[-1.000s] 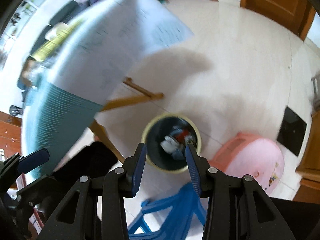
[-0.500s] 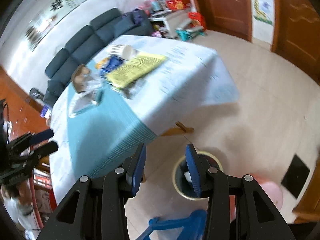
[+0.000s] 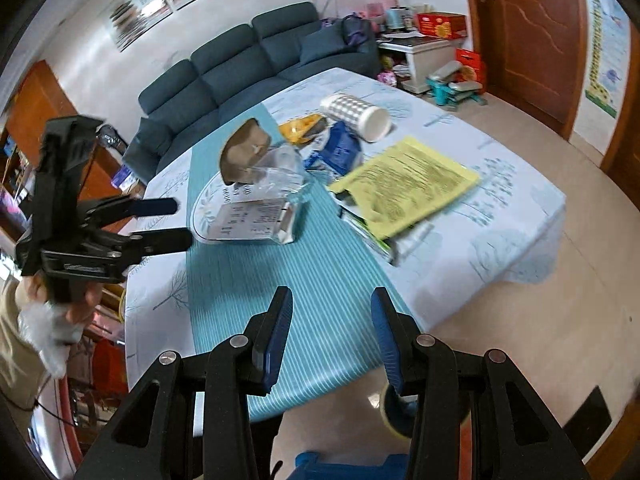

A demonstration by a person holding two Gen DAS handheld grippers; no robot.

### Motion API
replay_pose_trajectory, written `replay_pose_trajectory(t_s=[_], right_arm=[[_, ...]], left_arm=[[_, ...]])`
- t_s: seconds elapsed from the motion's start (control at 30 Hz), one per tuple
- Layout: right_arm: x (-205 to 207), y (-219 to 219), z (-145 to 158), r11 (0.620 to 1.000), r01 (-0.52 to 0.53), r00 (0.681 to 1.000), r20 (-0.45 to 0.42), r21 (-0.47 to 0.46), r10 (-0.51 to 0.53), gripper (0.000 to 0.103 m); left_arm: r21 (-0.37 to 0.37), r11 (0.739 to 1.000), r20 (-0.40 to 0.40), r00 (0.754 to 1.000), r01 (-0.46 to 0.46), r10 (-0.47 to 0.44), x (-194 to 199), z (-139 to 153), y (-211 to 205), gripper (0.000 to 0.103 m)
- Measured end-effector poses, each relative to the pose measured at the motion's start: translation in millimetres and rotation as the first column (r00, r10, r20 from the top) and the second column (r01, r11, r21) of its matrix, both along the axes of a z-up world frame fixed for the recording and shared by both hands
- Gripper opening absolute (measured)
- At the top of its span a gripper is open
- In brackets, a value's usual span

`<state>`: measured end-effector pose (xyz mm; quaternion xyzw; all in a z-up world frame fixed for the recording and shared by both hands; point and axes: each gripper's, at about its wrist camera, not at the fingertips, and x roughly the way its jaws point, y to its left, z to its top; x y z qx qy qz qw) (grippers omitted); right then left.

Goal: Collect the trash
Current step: 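Grasp the silver printed carton with the left tool while the right tool grasps the white packet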

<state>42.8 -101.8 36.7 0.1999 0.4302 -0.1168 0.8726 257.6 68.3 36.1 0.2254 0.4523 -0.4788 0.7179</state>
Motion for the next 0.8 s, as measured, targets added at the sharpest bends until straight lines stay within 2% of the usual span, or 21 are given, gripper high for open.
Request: replay_pose_trajectory(t_s=[0.13, 0.3, 0.4, 0.57, 0.67, 0.8], right_arm=[[15.5, 1.5, -7.3, 0.999, -0.028, 1.000, -0.012, -0.017, 0.028, 0.041], [34.8, -6.8, -23.1, 1.000, -0.020, 0.999, -0.030, -0.013, 0.020, 0.041], [48.4, -12.0, -31.4, 1.000, -0.023, 0.999, -0.031, -0.009, 0.023, 0.041], [67.7, -19.4, -43.7, 1.000, -0.024, 0.999, -0.036, 0.018, 0.024, 0.041], [73.3, -22.4, -48.5, 0.999, -0.033, 0.998, -0.043, 0.023, 0.034, 0.041], [75.1, -26.7, -53.1, 0.999, -0.034, 0.998, -0.046, 0.035, 0.036, 0.041]], left_arm=[[0.103, 0.988, 0.063, 0.990, 0.118, -0.125, -0.5, -26.7, -21.0, 0.082], [0.196, 0.960, 0.091, 0.971, 0.198, -0.219, 11.3, -56.2, -47.9, 0.082], [0.217, 0.949, 0.096, 0.962, 0.229, -0.254, 17.6, -64.7, -57.3, 0.082], [0.258, 0.926, 0.053, 0.954, 0.274, -0.296, 27.6, -81.3, -71.1, 0.082], [0.254, 0.921, 0.058, 0.946, 0.296, -0.320, 28.6, -83.2, -76.6, 0.082], [0.263, 0.919, 0.038, 0.949, 0.294, -0.314, 33.3, -87.0, -85.9, 0.082]])
